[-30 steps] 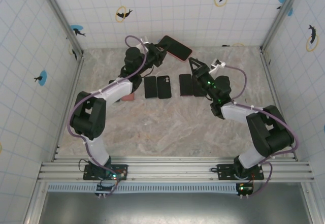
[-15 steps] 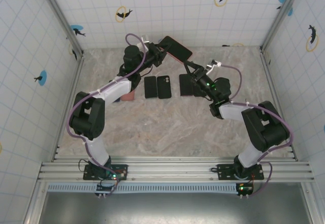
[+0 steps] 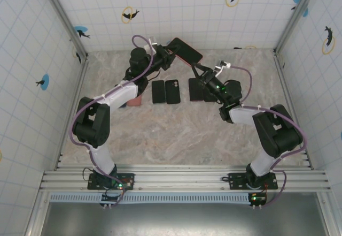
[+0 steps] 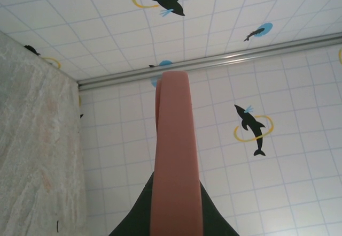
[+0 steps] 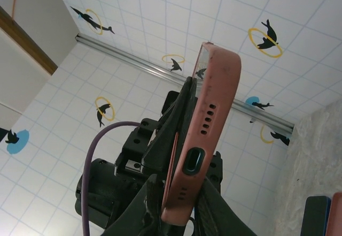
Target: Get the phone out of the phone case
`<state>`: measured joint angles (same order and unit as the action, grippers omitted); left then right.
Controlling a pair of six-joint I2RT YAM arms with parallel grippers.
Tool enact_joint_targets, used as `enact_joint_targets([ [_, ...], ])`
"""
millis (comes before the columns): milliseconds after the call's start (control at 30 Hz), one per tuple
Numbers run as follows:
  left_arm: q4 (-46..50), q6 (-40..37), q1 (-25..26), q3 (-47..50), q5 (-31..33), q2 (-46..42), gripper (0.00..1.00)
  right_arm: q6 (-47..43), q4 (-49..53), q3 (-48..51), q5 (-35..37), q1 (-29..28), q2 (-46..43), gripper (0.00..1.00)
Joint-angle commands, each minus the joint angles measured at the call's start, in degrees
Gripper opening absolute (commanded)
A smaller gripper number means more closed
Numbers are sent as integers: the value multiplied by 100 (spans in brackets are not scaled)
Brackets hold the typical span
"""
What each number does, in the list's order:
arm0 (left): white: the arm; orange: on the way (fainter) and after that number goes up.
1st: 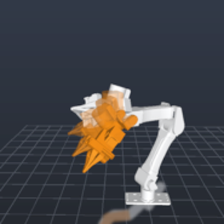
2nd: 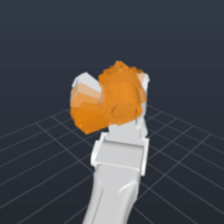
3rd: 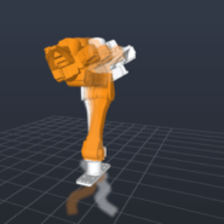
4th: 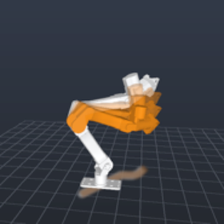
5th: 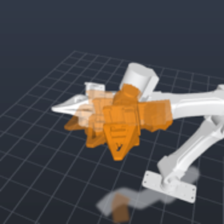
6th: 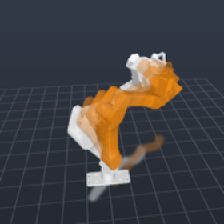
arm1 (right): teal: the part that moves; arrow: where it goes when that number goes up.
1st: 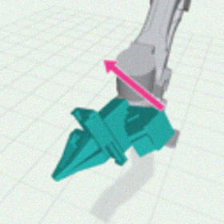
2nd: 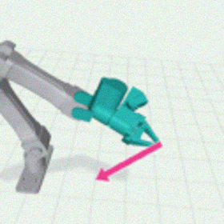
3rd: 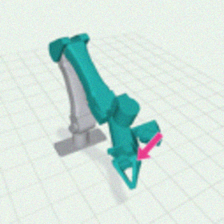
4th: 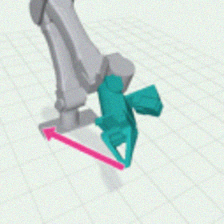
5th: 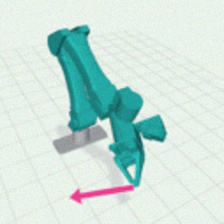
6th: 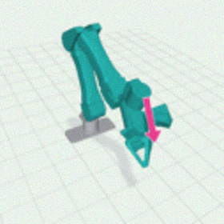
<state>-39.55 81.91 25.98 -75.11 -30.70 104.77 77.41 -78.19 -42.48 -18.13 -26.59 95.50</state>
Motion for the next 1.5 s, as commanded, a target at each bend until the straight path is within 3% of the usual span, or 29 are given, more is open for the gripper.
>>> enact_joint_targets([
  [0,-328,-8,-30,-171,-66,-292,0,-144,-153,-225,-101,-44,49,21],
  [633,-739,537,-109,-178,-197,-207,0,-643,87,-82,-334,34,56,12],
  [900,-974,1146,-107,-277,-540,-262,0,-1839,723,-183,-1297,265,144,12],
  [1067,-1187,1410,-110,-246,-726,-303,0,-2469,1303,-182,-1491,474,187,10],
  [1300,-853,1202,-108,-288,-970,-435,0,-3805,2664,-458,-1598,719,44,10],
  [1400,-466,789,-109,-268,-1016,-521,0,-3429,2123,-444,-1667,890,80,12],
  [1467,-62,314,-104,-262,-1015,-595,0,-3510,2150,-518,-1783,941,59,19],
])
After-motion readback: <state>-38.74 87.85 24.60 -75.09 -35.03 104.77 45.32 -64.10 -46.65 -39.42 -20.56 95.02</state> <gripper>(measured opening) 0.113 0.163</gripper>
